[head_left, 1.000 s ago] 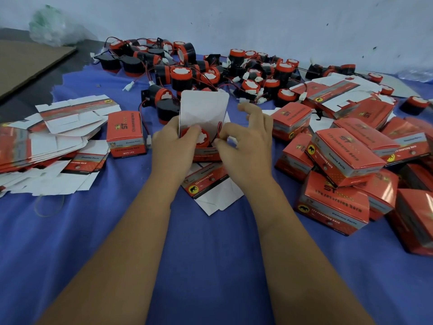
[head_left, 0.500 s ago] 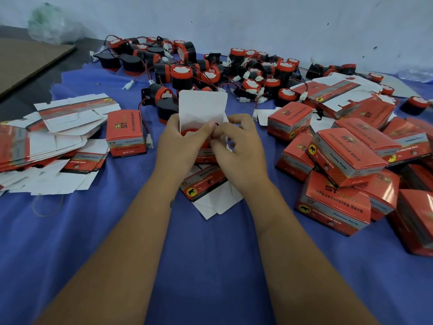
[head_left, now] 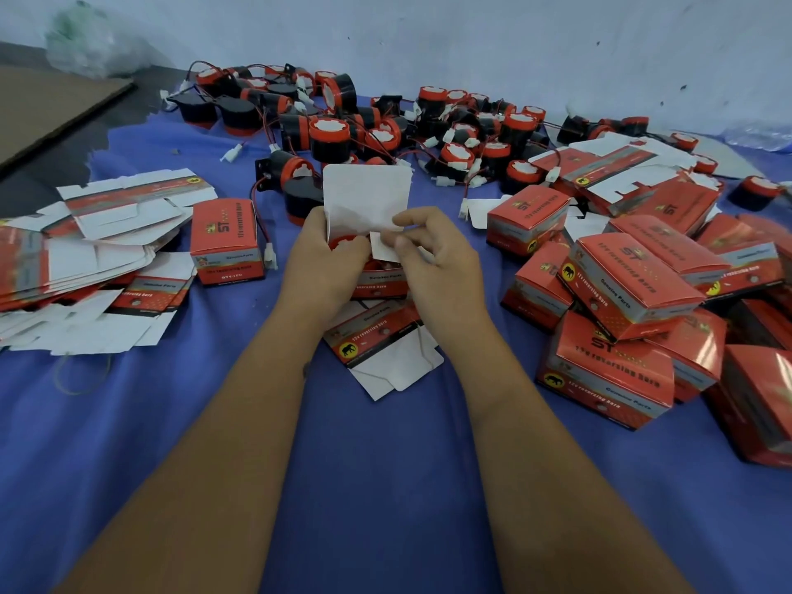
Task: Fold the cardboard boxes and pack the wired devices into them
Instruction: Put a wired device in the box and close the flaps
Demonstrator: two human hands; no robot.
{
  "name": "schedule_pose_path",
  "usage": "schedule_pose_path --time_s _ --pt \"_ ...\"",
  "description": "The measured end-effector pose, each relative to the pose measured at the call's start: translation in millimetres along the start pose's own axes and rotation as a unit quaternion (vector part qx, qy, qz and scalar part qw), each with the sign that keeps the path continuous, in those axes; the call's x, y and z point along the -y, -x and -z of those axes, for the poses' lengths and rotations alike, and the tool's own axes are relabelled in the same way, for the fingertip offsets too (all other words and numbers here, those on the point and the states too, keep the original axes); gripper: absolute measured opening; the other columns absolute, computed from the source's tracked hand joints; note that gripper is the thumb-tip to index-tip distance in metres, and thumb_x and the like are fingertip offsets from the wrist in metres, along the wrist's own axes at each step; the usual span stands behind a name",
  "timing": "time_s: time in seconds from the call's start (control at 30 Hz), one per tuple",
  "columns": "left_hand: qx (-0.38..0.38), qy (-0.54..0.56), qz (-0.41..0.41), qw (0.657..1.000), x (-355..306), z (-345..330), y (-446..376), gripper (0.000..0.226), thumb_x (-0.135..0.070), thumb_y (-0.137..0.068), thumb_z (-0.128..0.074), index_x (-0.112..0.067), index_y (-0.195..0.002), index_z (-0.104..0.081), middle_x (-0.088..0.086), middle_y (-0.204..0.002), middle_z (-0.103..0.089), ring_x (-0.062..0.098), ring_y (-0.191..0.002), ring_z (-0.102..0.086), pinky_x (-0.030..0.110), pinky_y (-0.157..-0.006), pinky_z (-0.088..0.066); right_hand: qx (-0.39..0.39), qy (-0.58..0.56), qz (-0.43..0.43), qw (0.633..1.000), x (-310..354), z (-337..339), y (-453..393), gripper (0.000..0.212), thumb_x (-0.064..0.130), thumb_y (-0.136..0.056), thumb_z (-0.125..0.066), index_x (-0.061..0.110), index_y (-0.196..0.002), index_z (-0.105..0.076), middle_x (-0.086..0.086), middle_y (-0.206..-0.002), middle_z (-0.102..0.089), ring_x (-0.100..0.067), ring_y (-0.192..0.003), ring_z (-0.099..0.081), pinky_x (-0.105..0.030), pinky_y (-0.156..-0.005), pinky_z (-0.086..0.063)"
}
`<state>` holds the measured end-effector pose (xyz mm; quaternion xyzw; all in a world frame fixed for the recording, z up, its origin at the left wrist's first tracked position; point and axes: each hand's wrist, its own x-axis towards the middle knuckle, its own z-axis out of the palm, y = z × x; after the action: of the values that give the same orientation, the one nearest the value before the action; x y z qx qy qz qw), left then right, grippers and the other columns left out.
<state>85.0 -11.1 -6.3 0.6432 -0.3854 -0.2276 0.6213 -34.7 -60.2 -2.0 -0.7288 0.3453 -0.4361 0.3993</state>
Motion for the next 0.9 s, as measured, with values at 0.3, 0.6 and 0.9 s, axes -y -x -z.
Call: schedule_pose_path --time_s 0.3,0.6,0.9 --pt "0.055 0.171 0.048 0.983 -9 9 3 0.046 -0.022 -0.106 -0.026 -0.019 -0.102 -0.072 0.0 -0.081 -0.077 0.011 -0.072 -0.073 0.021 -0.056 -0.055 -0.001 0.03 0.009 1.0 -4 -5 -2 0.026 0.008 -0.093 -0.055 0.028 -0.109 -0.056 0.018 -0.093 -0.066 0.0 -0.099 -0.056 -0.016 -0.081 -0.046" --pt "0.071 0.03 0.021 0.997 -4 9 -1 0.042 0.001 -0.096 -0.042 -0.031 -0.12 -0.054 -0.01 -0.107 -0.068 0.007 -0.093 -0.067 0.021 -0.072 -0.057 -0.064 -0.042 0.004 0.997 0 -4 -1 0.062 0.002 -0.087 -0.066 0.037 -0.126 -0.035 0.004 -0.116 -0.045 -0.003 -0.091 -0.054 -0.012 -0.072 -0.047" --pt "-0.015 -0.054 -0.068 0.996 -2 15 -3 0.03 0.004 -0.085 -0.067 -0.025 -0.081 -0.068 -0.011 -0.104 -0.068 0.002 -0.097 -0.064 0.021 -0.074 -0.056 -0.021 0.01 0.038 0.999 -4 -2 -3 0.047 -0.007 -0.087 -0.05 0.038 -0.083 -0.061 0.017 -0.092 -0.06 -0.011 -0.093 -0.058 -0.025 -0.076 -0.051"
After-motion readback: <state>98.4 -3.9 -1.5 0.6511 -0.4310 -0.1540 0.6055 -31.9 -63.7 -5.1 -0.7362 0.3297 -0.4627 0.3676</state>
